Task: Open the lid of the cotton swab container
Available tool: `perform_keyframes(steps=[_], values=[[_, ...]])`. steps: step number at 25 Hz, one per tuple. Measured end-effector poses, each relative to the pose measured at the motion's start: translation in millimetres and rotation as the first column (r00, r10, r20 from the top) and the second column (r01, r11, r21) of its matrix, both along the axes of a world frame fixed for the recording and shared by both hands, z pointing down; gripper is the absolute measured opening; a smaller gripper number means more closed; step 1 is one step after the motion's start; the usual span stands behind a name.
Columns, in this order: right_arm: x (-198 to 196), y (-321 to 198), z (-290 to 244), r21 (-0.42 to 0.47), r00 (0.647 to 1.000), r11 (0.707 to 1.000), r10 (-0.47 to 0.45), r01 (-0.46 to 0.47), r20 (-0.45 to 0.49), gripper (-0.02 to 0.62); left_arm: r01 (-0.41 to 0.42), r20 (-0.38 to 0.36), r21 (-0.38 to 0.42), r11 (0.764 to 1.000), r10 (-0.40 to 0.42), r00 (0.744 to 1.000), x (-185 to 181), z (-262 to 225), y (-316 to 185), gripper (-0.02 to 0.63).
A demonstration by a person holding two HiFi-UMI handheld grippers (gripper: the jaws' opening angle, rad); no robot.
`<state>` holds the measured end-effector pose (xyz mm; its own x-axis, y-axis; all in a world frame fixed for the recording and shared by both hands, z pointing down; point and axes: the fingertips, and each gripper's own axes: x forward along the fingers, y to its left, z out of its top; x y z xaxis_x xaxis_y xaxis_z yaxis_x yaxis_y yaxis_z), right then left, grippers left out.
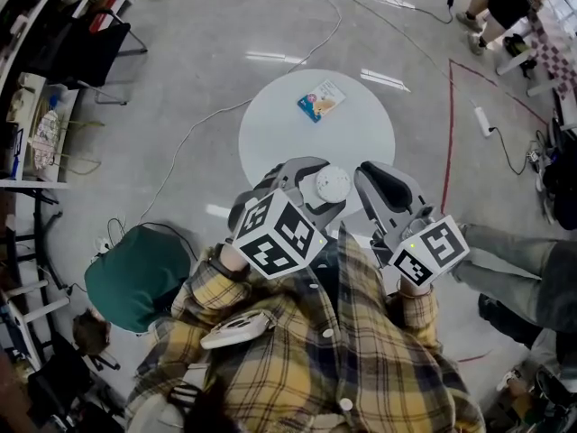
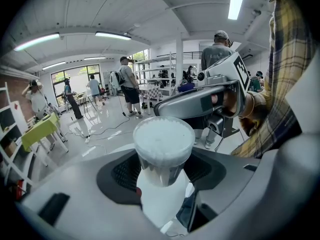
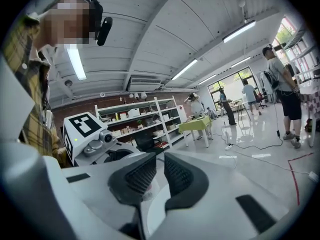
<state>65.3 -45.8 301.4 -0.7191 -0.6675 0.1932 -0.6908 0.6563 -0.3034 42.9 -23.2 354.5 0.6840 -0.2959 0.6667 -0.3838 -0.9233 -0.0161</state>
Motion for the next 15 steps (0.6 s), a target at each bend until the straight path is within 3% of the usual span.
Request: perform_keyframes(steps=[8,15], values=[[-6.6,12.7,-23.1,0.056,0.987,0.992,-0.119,0.113,0.105,0.186,0.008,-0.003,-0.001,1.0,-0.008,1.0,1.1,0.1,3.4,0.273],[-31.3,26.0,-17.1,0.062,0.969,0.967,-0.246,0.248,-0.039,0.281,-0.002,-0.004,-0.012,1.0,0.002,1.0,10.8,2.2,11.0,0.272]])
